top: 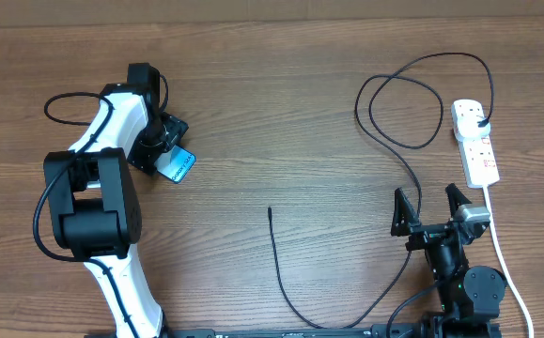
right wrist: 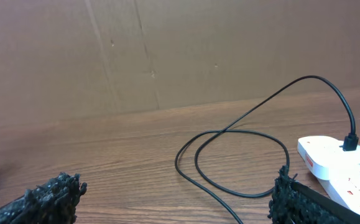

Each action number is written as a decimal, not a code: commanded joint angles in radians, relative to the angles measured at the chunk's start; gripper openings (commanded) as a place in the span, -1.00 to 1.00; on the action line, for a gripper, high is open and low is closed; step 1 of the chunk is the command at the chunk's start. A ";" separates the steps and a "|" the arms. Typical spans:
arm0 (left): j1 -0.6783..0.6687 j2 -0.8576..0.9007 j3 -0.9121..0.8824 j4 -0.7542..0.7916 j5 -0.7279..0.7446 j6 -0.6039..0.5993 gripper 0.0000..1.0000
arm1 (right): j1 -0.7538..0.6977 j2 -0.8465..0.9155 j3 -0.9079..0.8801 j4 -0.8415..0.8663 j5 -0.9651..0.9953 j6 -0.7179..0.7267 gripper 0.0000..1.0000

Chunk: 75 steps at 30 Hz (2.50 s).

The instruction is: Plug charger to phone and switch on socket

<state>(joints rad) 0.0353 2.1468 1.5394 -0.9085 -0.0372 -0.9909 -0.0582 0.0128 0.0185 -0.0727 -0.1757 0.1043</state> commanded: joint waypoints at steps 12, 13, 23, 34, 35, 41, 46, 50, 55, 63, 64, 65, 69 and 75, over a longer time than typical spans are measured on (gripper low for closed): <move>0.004 0.041 -0.032 0.027 0.056 0.000 0.88 | 0.005 -0.010 -0.011 0.003 0.010 0.000 1.00; 0.004 0.041 -0.032 0.027 0.056 0.000 0.88 | 0.005 -0.010 -0.011 0.003 0.010 0.000 1.00; 0.004 0.041 -0.032 0.026 0.056 -0.004 0.92 | 0.005 -0.010 -0.011 0.003 0.011 0.000 1.00; 0.005 0.041 -0.032 0.026 0.056 0.001 0.95 | 0.005 -0.010 -0.011 0.003 0.010 0.000 0.99; 0.006 0.041 -0.032 0.026 0.056 0.000 0.96 | 0.005 -0.010 -0.011 0.003 0.010 0.000 1.00; 0.012 0.041 -0.032 0.025 0.056 0.000 0.87 | 0.005 -0.010 -0.011 0.003 0.011 0.000 1.00; 0.012 0.041 -0.032 0.027 0.056 0.000 0.87 | 0.005 -0.010 -0.011 0.003 0.010 0.000 1.00; 0.012 0.041 -0.032 0.027 0.055 0.000 0.89 | 0.005 -0.010 -0.011 0.003 0.010 0.000 1.00; 0.013 0.041 -0.032 0.027 0.050 0.000 0.81 | 0.005 -0.010 -0.011 0.003 0.010 0.000 1.00; 0.013 0.041 -0.032 0.027 0.048 -0.001 0.69 | 0.005 -0.010 -0.011 0.003 0.010 0.000 1.00; 0.013 0.041 -0.032 0.027 0.048 0.000 0.68 | 0.005 -0.010 -0.011 0.003 0.010 0.000 1.00; 0.013 0.041 -0.032 0.027 0.048 -0.001 0.67 | 0.005 -0.010 -0.011 0.003 0.010 0.000 1.00; 0.013 0.041 -0.032 0.027 0.048 0.000 0.60 | 0.005 -0.010 -0.011 0.003 0.010 0.000 0.99; 0.013 0.041 -0.032 0.027 0.045 0.000 0.39 | 0.005 -0.010 -0.011 0.003 0.010 0.000 1.00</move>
<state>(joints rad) 0.0441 2.1437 1.5394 -0.9047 -0.0273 -0.9916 -0.0582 0.0128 0.0185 -0.0731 -0.1757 0.1043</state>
